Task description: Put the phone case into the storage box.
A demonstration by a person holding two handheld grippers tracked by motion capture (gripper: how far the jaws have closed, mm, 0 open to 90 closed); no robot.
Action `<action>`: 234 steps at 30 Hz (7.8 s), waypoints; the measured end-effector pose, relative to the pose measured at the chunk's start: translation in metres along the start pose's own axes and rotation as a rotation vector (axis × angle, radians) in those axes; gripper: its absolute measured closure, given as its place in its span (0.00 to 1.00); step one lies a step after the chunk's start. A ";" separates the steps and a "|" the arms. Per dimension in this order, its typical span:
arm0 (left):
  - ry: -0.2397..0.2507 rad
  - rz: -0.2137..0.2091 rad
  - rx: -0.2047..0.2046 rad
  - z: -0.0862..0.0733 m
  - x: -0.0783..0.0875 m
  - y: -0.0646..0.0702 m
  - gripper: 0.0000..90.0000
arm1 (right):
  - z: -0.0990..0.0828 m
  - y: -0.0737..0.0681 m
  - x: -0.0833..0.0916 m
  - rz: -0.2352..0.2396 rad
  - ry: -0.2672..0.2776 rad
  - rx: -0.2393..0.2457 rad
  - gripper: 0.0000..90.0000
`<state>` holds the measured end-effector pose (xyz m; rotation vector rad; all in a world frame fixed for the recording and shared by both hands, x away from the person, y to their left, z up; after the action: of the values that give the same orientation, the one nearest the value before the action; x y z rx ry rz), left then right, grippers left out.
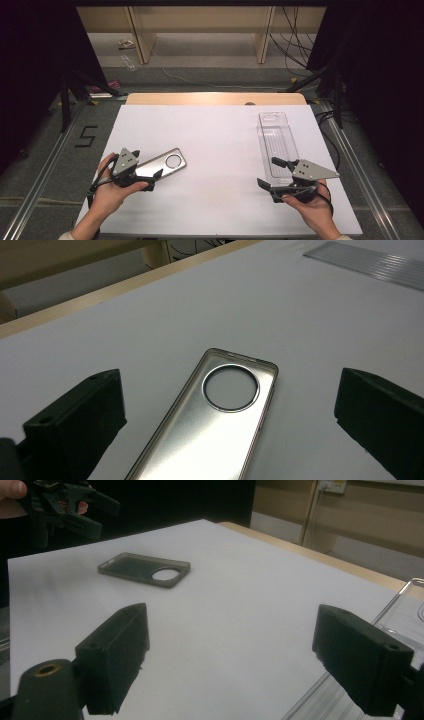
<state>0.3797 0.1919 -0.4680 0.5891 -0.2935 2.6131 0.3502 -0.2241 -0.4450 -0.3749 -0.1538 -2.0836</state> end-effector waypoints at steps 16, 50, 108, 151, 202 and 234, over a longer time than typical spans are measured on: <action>-0.013 0.042 0.015 0.001 -0.001 -0.007 0.08 | 0.000 -0.001 -0.001 0.000 0.000 0.004 0.18; -0.290 0.140 -0.059 -0.029 -0.054 -0.073 1.00 | 0.000 -0.003 -0.003 -0.002 -0.013 0.008 0.18; -0.511 -0.025 -0.222 -0.046 -0.034 -0.035 1.00 | 0.000 -0.002 -0.002 -0.003 -0.014 0.005 0.18; -0.522 -0.081 -0.249 -0.046 -0.028 -0.016 0.99 | 0.000 -0.003 -0.002 -0.002 -0.015 0.004 0.18; -0.476 -0.419 -0.834 -0.024 -0.019 0.027 0.38 | -0.001 -0.003 -0.004 -0.001 -0.020 0.000 0.18; -0.524 -0.481 -0.957 -0.030 -0.022 0.029 0.56 | -0.002 -0.004 -0.006 0.001 -0.022 -0.003 0.18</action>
<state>0.3734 0.1672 -0.5079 0.8190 -1.2762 1.5504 0.3496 -0.2175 -0.4485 -0.4002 -0.1636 -2.0790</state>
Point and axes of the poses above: each handheld gripper's, and its own axes: x roughly backward along the jaws, z roughly out of its top, y roughly to its right, the point moved 5 cm from there along -x, roughly forward along the jaws, and after that the axes turned 8 degrees about z, right-handed, at the moved point
